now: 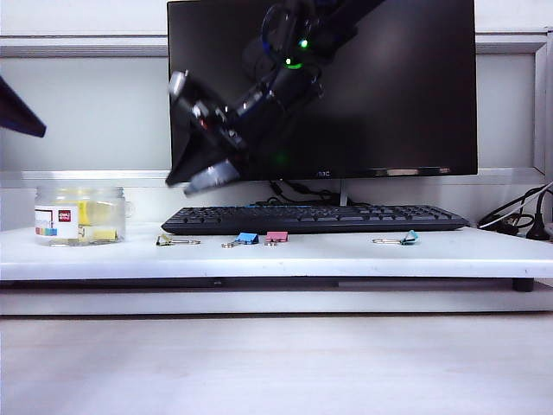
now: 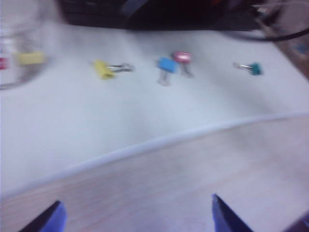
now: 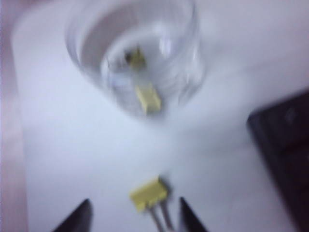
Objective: Pick up the clips with the largest number of clips of the same color on the table and place them in a round transparent plastic box.
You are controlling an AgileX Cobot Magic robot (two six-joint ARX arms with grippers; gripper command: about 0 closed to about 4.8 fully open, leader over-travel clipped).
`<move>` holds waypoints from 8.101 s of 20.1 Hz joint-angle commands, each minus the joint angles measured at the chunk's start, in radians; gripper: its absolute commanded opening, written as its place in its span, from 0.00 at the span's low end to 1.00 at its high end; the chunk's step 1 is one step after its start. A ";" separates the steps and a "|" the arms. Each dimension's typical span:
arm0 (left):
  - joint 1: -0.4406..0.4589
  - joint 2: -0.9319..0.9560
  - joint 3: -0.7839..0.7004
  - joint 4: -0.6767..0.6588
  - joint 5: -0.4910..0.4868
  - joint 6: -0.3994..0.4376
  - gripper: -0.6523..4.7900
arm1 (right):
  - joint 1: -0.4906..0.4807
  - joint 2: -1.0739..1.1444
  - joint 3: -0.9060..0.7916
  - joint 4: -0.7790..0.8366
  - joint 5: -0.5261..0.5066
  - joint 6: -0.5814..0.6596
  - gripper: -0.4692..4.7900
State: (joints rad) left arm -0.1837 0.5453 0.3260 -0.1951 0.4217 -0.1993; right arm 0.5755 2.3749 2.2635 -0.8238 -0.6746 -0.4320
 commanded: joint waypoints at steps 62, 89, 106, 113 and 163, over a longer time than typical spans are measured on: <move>0.000 0.000 0.006 0.011 0.154 -0.018 0.86 | 0.087 0.067 0.005 0.033 0.227 -0.244 0.24; 0.000 0.000 0.006 0.017 0.157 -0.021 0.86 | 0.145 0.038 0.116 0.376 -0.099 0.080 0.24; 0.000 0.000 0.006 -0.005 0.163 -0.019 0.86 | 0.125 0.139 0.116 0.602 -0.105 0.242 0.24; 0.000 0.000 0.006 -0.006 0.163 -0.020 0.86 | 0.126 0.139 0.116 0.603 -0.101 0.242 0.25; 0.000 0.000 0.006 0.097 0.168 -0.044 0.86 | 0.032 -0.015 0.117 0.562 0.005 0.240 0.44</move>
State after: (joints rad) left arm -0.1837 0.5453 0.3260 -0.1299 0.5846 -0.2413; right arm 0.6201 2.3871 2.3749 -0.2371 -0.6731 -0.1902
